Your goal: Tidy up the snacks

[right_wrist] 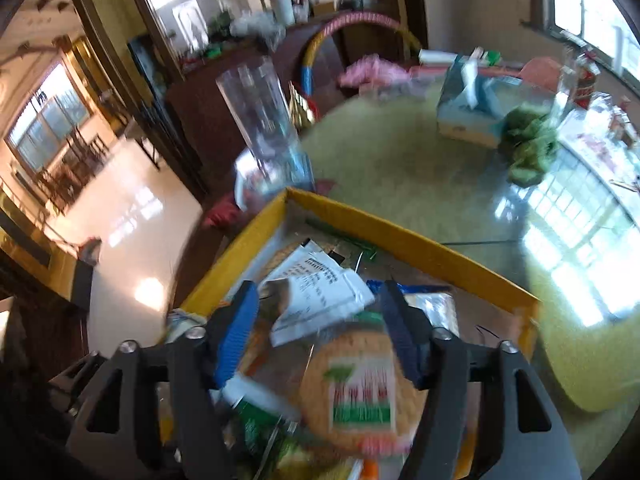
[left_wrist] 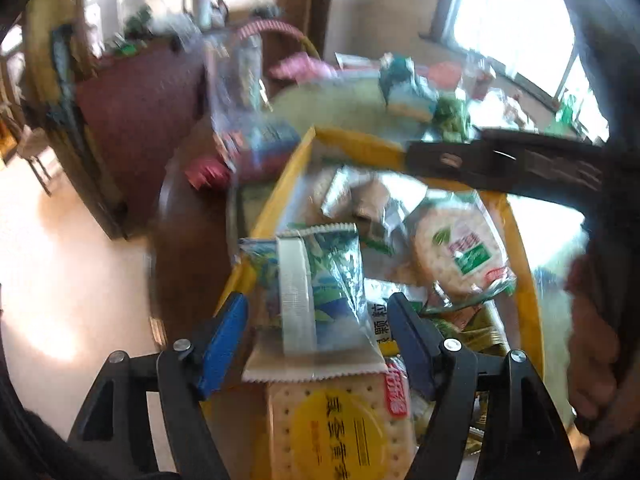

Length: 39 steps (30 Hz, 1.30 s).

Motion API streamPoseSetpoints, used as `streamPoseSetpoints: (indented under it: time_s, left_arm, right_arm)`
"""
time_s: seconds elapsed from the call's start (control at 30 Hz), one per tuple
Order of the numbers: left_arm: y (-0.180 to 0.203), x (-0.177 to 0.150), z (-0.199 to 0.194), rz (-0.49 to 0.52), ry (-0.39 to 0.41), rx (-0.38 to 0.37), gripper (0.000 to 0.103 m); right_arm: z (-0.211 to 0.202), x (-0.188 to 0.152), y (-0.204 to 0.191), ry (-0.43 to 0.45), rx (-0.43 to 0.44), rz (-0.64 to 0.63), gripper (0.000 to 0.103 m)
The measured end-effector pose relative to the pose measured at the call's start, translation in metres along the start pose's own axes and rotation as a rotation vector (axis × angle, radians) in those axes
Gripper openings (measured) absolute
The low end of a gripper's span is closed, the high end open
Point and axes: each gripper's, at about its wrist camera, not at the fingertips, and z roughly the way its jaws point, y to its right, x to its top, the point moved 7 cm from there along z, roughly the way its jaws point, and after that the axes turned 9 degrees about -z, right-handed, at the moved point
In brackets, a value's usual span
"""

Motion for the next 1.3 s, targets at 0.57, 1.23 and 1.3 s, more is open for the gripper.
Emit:
streamPoseSetpoints:
  time_s: [0.57,1.23,1.3]
  left_arm:
    - [0.041,-0.056,-0.11,0.126,0.241,0.175,0.082]
    - [0.045,-0.066,-0.127,0.113,0.226,0.23,0.083]
    - [0.044,-0.063,-0.123,0.111,0.222,0.243,0.083]
  right_arm:
    - [-0.135,-0.155,0.005,0.14,-0.068,0.168,0.088]
    - [-0.16,-0.172,-0.006,0.149,-0.104,0.13,0.088]
    - [-0.158,-0.17,-0.006,0.145,-0.109,0.122,0.088]
